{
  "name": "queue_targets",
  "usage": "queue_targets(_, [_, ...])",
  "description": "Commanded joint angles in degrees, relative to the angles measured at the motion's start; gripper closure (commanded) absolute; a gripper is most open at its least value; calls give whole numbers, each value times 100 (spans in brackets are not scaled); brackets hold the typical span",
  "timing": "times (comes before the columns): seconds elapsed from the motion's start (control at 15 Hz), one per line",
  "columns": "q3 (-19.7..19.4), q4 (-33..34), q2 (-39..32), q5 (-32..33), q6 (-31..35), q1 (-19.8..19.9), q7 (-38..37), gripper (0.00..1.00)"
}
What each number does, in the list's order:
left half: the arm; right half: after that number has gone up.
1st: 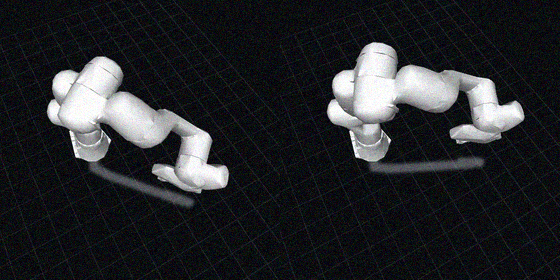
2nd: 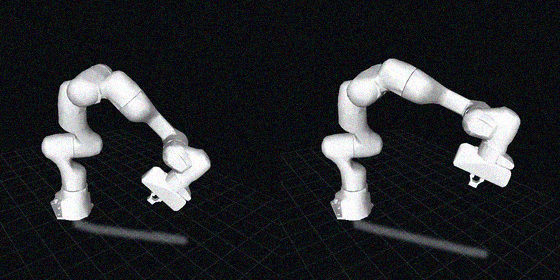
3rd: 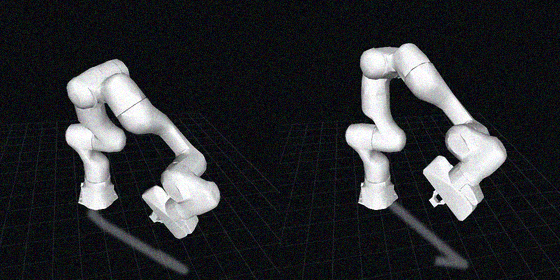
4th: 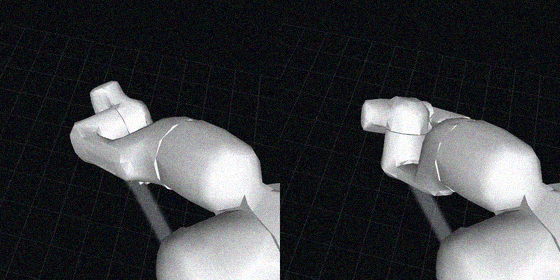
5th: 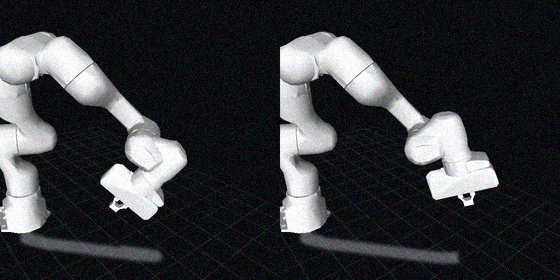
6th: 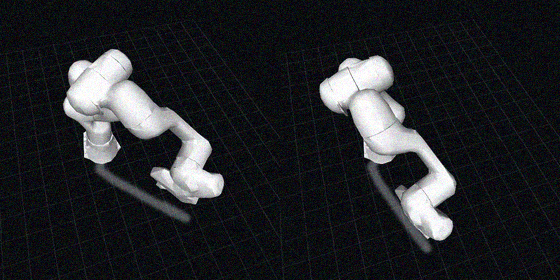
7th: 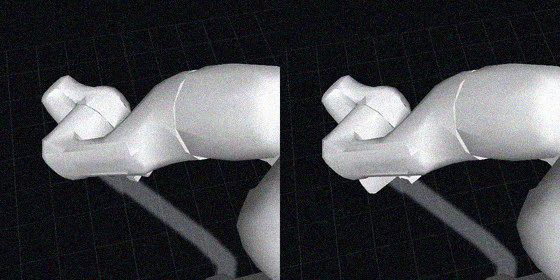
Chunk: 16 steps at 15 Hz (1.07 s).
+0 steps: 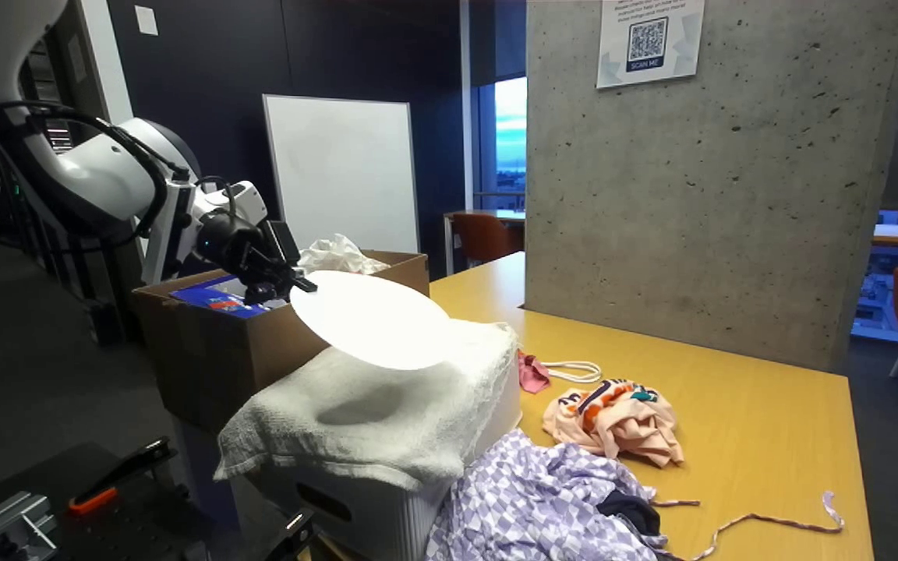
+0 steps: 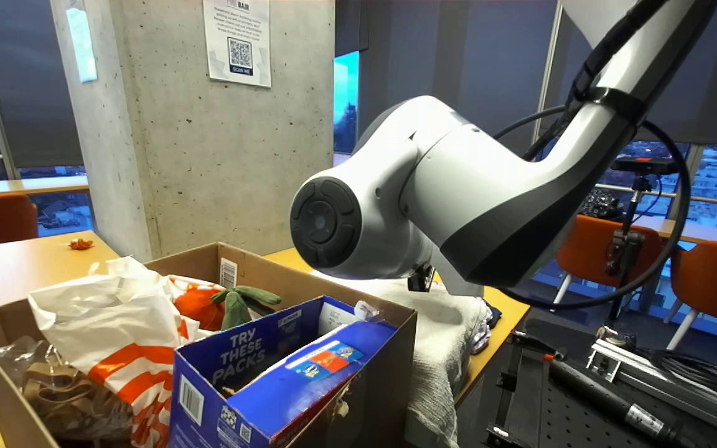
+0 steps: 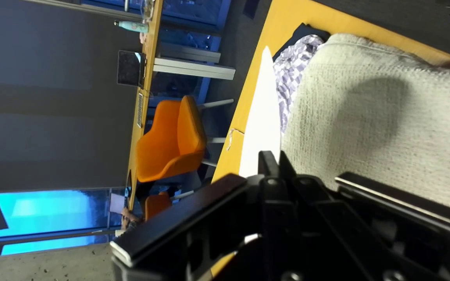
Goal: Remove the paper plate from the box and place it on top of the white storage container then put the radish on the plate.
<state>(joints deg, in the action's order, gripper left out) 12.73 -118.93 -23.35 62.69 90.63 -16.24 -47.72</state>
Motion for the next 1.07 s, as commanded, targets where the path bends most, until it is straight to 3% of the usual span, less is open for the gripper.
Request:
queue_targets(0.0, [-110,227,-232,158,148,-9,-180,100])
queue_targets(0.33, [-165,600,-512,220,256,-16,-184,100])
queue_targets(0.4, [-168,683,-571,203,263,-22,-175,80])
queue_targets(0.67, [-175,924,-719,156,284,-36,-165,53])
queue_targets(1.0, [-85,829,-260,-24,445,40,-9,16])
